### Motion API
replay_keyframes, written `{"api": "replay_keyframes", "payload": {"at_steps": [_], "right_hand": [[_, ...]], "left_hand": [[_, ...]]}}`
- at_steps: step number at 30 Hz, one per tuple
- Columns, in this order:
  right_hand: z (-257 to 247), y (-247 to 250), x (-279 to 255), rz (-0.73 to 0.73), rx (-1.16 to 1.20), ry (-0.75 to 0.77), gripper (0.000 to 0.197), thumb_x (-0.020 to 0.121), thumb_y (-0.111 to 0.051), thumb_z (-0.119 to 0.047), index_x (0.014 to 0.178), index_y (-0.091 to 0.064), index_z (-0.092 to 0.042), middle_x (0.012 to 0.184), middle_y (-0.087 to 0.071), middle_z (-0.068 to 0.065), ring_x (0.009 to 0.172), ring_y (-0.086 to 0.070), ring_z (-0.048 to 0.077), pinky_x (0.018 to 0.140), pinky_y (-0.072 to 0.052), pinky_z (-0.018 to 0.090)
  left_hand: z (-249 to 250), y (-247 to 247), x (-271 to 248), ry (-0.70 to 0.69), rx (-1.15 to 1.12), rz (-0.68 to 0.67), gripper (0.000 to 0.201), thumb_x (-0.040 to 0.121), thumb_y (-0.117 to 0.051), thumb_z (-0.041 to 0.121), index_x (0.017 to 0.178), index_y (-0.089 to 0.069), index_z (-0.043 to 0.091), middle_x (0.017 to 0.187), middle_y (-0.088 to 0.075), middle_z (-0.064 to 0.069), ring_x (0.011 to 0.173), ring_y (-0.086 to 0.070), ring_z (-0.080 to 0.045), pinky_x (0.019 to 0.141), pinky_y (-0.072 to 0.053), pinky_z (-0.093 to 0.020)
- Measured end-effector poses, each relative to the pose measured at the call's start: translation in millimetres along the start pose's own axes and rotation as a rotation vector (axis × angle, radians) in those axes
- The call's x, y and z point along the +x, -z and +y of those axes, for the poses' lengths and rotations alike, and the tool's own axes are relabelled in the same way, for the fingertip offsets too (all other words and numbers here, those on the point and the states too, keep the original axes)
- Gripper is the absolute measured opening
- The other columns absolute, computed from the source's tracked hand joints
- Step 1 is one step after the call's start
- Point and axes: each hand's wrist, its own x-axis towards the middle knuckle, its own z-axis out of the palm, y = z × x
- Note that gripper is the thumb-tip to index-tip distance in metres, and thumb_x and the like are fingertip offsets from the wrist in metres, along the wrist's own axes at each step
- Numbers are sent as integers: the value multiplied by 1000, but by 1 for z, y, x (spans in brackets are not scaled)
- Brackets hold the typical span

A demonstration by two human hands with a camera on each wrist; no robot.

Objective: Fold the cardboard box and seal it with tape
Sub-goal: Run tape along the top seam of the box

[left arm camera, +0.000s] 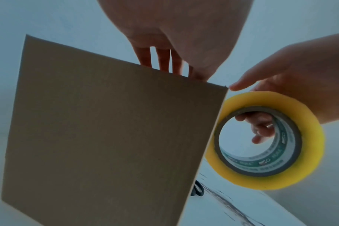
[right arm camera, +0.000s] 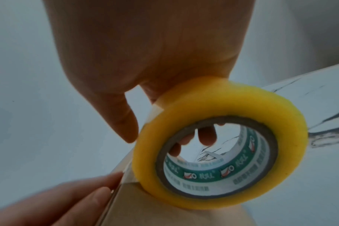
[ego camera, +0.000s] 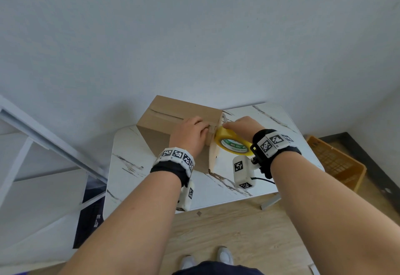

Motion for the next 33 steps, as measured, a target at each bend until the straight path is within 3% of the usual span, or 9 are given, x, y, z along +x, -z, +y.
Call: {"api": "replay_keyframes", "payload": {"at_steps": [2, 9, 12, 16, 19, 22, 25, 29, 33], "right_hand": [[1, 4, 1, -15, 0, -13, 32, 88, -58, -41, 93, -60, -10, 80, -57, 3, 71, -54, 16, 59, -39, 28], [-2, -11, 7, 0, -140, -24, 33, 83, -57, -45, 78, -51, -12, 68, -50, 2, 62, -49, 19, 53, -34, 26], [-4, -14, 11, -9, -191, -4, 44, 86, -53, -49, 97, -59, -7, 89, -61, 10, 80, -58, 25, 61, -39, 28], [-7, -14, 11, -25, -119, -35, 75, 90, -41, -64, 132, -50, -3, 128, -57, 17, 113, -55, 31, 84, -39, 34], [-7, -18, 11, -21, -126, -48, 83, 80, -48, -75, 121, -57, -3, 98, -62, 9, 88, -58, 24, 71, -43, 31], [-7, -22, 13, -18, -106, -69, 84, 76, -53, -75, 121, -56, -5, 99, -62, 8, 87, -57, 23, 72, -45, 33], [-10, -23, 15, -16, -70, -83, 84, 76, -57, -71, 128, -52, -5, 112, -61, 11, 91, -54, 25, 75, -43, 33], [-11, -21, 12, -5, -74, -80, 77, 78, -58, -68, 122, -55, -5, 99, -58, 8, 87, -55, 24, 72, -42, 32], [-17, -20, 17, 5, -150, -65, 64, 74, -52, -77, 89, -54, -14, 87, -59, 3, 81, -57, 23, 70, -44, 33]], "left_hand": [[1, -4, -1, 30, -17, 10, 29, 95, -49, 26, 117, -68, 22, 122, -62, 3, 112, -55, -21, 87, -46, -31], [2, 1, 8, 105, -111, -5, 25, 93, -53, 25, 110, -71, 24, 113, -63, 5, 107, -55, -16, 86, -47, -29], [-4, 7, 17, 176, -205, 3, 23, 94, -51, 16, 107, -70, 19, 111, -58, 2, 103, -55, -17, 86, -48, -30], [-26, 16, 23, 395, -49, -16, 40, 96, -48, 32, 132, -47, 16, 135, -42, -5, 126, -42, -24, 101, -43, -40], [-47, 18, 22, 543, 107, -155, 71, 96, -31, 53, 149, -19, 7, 158, -15, -12, 146, -13, -26, 120, -15, -41], [-57, 14, 22, 588, 192, -276, 83, 94, -15, 62, 152, -3, 4, 160, 1, -12, 149, 2, -24, 121, 2, -40], [-56, 13, 24, 598, 222, -324, 84, 93, -14, 62, 152, -1, 4, 160, 3, -12, 148, 4, -24, 121, 2, -41], [-49, 18, 28, 622, 231, -330, 83, 94, -19, 60, 151, -2, 2, 160, 2, -14, 148, 1, -27, 121, -2, -43], [-43, 22, 27, 677, 266, -301, 82, 93, -23, 58, 151, -10, 1, 158, -9, -18, 147, -9, -32, 117, -16, -47]]}}
